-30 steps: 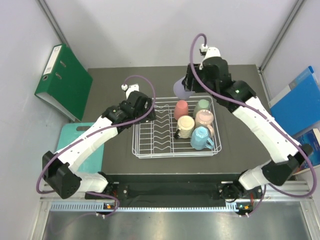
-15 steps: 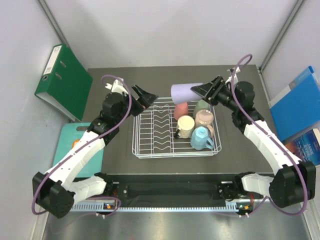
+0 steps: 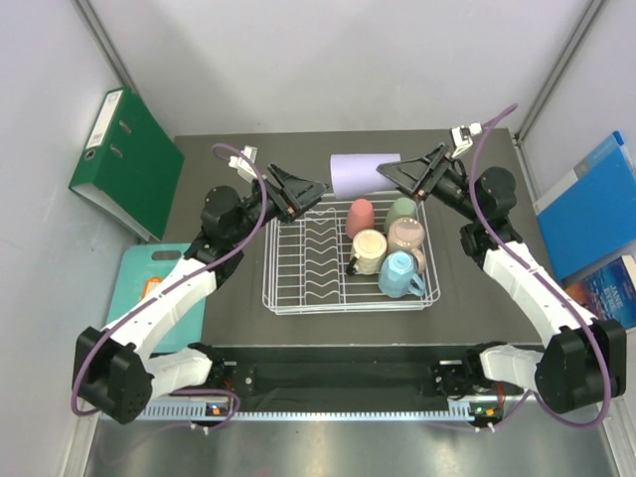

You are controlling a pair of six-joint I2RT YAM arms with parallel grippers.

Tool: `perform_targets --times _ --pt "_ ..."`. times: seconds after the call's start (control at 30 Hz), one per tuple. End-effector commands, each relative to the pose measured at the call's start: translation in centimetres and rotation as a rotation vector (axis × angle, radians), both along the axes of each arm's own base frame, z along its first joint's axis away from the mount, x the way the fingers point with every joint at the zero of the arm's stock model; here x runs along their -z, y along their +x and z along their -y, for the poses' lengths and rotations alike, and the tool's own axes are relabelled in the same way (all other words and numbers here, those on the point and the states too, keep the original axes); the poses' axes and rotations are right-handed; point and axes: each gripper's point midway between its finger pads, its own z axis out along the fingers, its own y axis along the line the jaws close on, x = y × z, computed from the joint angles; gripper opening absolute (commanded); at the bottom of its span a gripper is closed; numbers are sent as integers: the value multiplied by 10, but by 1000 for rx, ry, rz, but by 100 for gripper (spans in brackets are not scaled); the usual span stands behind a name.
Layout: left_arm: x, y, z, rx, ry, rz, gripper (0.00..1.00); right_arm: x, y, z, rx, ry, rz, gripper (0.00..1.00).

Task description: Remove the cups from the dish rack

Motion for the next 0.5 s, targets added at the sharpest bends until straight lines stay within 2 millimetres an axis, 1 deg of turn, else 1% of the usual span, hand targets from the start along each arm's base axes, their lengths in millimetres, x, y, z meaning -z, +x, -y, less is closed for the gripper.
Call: perform_targets --times 0.0,0.03,0.1,0.2,0.23,0.3,0.33,0.37,0.4,0.43,0.47 --pt "-44 -5 -18 -70 -40 125 95 -18 -15 0 -10 6 91 0" --pt "-47 -3 -22 -87 -32 137 95 -18 -15 1 -10 6 91 0" --pt "-56 -5 -24 -88 -32 156 95 -12 -14 0 -9 3 77 0" --pt "-64 -8 -22 -67 -48 171 94 -5 -12 -3 -17 1 62 0" --pt "-67 -8 -21 -57 -65 174 94 -5 -14 -7 -31 -1 60 0" --pt "-64 -9 -16 -23 -73 164 94 -3 -13 -12 -40 -8 59 0" --pt "-68 -12 -13 2 -96 170 93 -3 -15 -17 -56 -9 59 0" --pt "-65 -12 -8 31 -98 160 93 -2 -15 -20 -63 -13 57 0" --pt "-65 -12 -6 44 -107 159 93 -6 -16 -23 -69 -13 70 0" --pt "-64 -14 -3 62 -120 148 93 -4 -17 -29 -84 -16 67 0" --pt "-64 -13 0 75 -127 152 93 -6 -18 -32 -91 -16 74 0"
